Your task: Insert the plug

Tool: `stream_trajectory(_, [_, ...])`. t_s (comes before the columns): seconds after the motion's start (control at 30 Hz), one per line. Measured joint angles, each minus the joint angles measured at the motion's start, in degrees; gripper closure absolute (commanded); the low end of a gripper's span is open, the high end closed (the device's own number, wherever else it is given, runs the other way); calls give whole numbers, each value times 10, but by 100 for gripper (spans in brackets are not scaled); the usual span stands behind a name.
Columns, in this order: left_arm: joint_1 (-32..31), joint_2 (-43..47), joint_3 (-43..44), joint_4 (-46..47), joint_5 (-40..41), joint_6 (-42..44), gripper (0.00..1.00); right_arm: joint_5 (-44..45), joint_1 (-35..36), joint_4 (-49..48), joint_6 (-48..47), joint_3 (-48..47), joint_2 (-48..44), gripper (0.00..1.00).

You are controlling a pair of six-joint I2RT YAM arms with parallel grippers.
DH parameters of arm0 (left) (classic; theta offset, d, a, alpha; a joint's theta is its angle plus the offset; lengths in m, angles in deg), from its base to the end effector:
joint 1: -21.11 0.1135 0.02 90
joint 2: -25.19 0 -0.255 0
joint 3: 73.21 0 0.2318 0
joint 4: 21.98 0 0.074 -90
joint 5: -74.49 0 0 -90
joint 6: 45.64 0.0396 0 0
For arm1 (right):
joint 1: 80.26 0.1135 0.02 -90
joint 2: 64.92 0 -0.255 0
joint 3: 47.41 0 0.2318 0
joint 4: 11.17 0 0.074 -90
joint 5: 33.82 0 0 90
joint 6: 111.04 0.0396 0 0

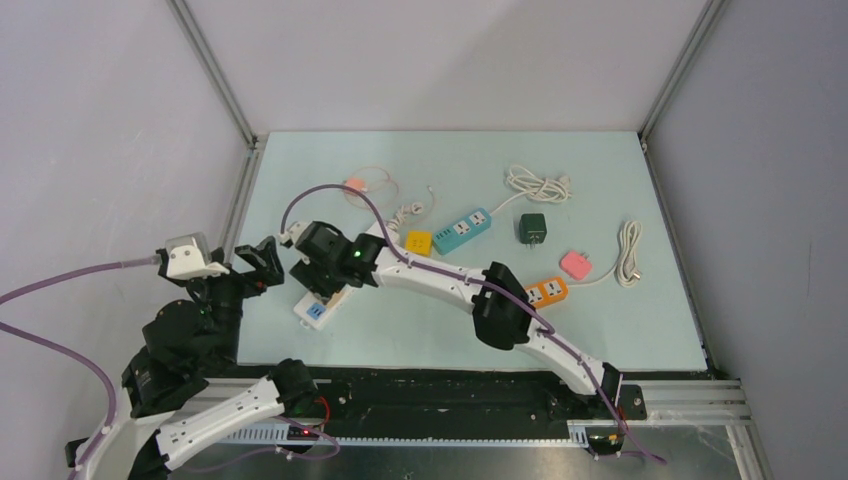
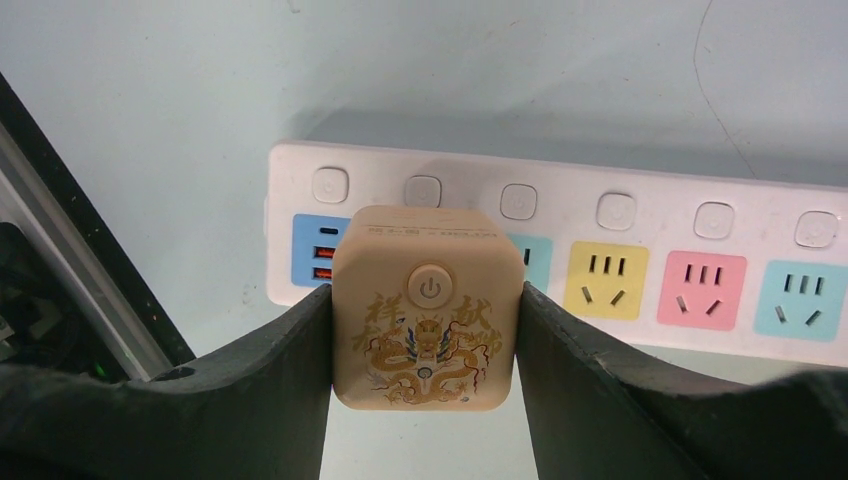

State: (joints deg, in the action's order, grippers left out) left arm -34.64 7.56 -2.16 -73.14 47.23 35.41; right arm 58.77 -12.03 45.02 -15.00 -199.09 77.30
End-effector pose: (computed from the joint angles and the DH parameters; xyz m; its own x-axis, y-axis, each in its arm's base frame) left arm 0.0331 0.0139 0.3805 0.0408 -0.1865 -0.9816 -0.1164 0.9748 -0.1901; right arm 0.1975 0.4897 0.2251 -0.3650 -0.6304 -0.6851 -0.8827 0.4682 0.0394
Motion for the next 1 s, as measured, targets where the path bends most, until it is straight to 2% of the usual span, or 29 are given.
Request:
stream_trajectory(0.53, [0,0,-1,0,0,0,2,77,23,-58,11,-7,32,68])
stream_trajectory(0.87, [0,0,-5,0,0,0,2,121,34,-255,55,208,-56,69])
stream_trajectory(1.0, [0,0,-7,0,0,0,2,163,46,-315,61,249,-66,69])
